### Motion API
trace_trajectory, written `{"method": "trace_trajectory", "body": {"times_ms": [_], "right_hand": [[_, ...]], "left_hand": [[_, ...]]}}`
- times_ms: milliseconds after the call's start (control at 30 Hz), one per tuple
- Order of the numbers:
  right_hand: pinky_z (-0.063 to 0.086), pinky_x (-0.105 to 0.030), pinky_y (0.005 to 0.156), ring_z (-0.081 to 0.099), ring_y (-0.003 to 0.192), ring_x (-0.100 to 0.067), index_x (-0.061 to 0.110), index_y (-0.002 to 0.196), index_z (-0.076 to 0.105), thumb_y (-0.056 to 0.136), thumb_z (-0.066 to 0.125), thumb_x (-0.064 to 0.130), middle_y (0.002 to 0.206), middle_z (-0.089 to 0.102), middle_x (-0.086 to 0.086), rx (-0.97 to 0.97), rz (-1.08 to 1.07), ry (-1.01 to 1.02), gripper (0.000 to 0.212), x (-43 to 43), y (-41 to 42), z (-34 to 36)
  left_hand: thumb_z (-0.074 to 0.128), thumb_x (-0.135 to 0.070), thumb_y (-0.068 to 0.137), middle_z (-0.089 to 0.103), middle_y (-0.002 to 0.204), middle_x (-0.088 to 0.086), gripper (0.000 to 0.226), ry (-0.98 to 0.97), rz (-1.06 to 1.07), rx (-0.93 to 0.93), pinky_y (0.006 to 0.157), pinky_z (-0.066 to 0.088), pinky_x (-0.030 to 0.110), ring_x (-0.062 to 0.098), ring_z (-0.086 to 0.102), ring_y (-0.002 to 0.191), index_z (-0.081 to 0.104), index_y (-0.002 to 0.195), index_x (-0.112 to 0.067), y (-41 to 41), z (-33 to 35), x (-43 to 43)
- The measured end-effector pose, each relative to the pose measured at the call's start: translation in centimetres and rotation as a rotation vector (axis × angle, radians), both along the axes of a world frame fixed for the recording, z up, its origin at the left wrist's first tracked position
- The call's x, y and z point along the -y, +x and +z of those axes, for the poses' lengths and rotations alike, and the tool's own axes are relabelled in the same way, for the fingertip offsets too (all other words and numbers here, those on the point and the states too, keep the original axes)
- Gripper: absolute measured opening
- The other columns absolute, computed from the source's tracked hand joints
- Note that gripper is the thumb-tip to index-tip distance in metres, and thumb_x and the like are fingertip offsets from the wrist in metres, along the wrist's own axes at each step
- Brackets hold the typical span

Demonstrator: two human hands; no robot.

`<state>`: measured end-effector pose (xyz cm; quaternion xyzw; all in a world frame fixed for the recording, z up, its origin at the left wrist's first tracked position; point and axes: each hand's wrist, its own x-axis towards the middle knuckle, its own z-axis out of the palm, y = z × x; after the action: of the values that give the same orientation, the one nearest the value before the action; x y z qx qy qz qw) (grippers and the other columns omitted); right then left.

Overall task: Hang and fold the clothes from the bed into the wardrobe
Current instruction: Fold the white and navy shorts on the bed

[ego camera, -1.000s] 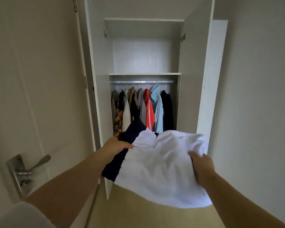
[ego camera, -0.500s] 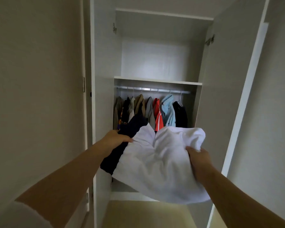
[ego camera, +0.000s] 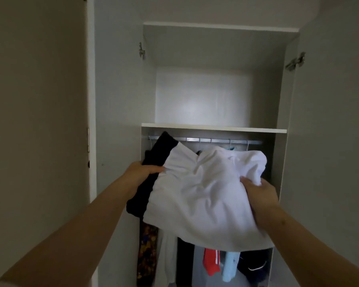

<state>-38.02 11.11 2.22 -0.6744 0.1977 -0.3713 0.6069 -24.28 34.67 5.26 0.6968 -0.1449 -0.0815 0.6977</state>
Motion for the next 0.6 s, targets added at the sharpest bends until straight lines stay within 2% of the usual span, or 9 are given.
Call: {"method": "trace_trajectory", "body": {"times_ms": [133,200,300,400,500,600], "right_hand": [[0.045,-0.048,0.096,0.056,0.101,-0.032,0.008,0.112,0.057,0.093,0.053,0.032,0.107,0.061,-0.013,0.031,0.044,-0.054,0.031,3.8,6.3,2.7],[0.047,-0.045,0.092,0.057,0.099,-0.031,0.009,0.113,0.056,0.093,0.054,0.033,0.107,0.061,-0.012,0.064,0.073,-0.048,0.031,6.3,9.4,4.1],[0.046,-0.036,0.078,0.057,0.084,-0.022,0.016,0.105,0.055,0.091,0.056,0.032,0.097,0.061,-0.005,0.151,0.159,-0.013,0.021,9.9,13.6,6.3],[0.045,-0.042,0.091,0.057,0.091,-0.026,0.017,0.107,0.054,0.088,0.061,0.033,0.100,0.061,-0.008,0.180,0.208,0.023,0.026,13.1,17.8,8.8],[0.044,-0.040,0.087,0.057,0.086,-0.024,0.018,0.107,0.054,0.087,0.062,0.031,0.098,0.062,-0.008,0.210,0.262,0.050,0.025,14.9,22.2,11.6],[0.046,-0.038,0.087,0.059,0.089,-0.029,0.011,0.117,0.058,0.084,0.066,0.026,0.102,0.063,-0.012,0.261,0.288,0.046,0.037,16.1,26.6,14.4]], "left_hand": [[0.079,-0.019,0.069,0.067,0.083,0.007,0.029,-0.054,0.060,0.071,0.050,0.048,0.023,0.022,0.064,0.072,0.063,0.093,-0.013,5.4,2.2,3.7],[0.079,-0.019,0.069,0.069,0.084,0.007,0.026,-0.066,0.074,0.099,0.051,0.049,0.024,0.022,0.066,0.073,0.063,0.089,-0.015,8.2,3.5,5.8],[0.076,-0.021,0.072,0.072,0.082,0.009,0.024,-0.062,0.086,0.086,0.056,0.050,0.026,0.024,0.068,0.070,0.068,0.092,-0.011,12.2,5.9,8.0],[0.075,-0.025,0.068,0.073,0.074,0.007,0.026,-0.054,0.078,0.067,0.057,0.050,0.028,0.024,0.069,0.063,0.070,0.089,-0.011,15.6,8.6,9.5],[0.075,-0.029,0.067,0.074,0.078,0.007,0.029,-0.052,0.114,0.073,0.062,0.049,0.031,0.025,0.068,0.073,0.071,0.091,-0.012,18.8,11.1,10.5],[0.073,-0.031,0.073,0.074,0.073,0.004,0.023,-0.054,0.155,0.104,0.059,0.048,0.029,0.022,0.067,0.070,0.069,0.088,-0.014,22.0,12.9,11.1]]}}
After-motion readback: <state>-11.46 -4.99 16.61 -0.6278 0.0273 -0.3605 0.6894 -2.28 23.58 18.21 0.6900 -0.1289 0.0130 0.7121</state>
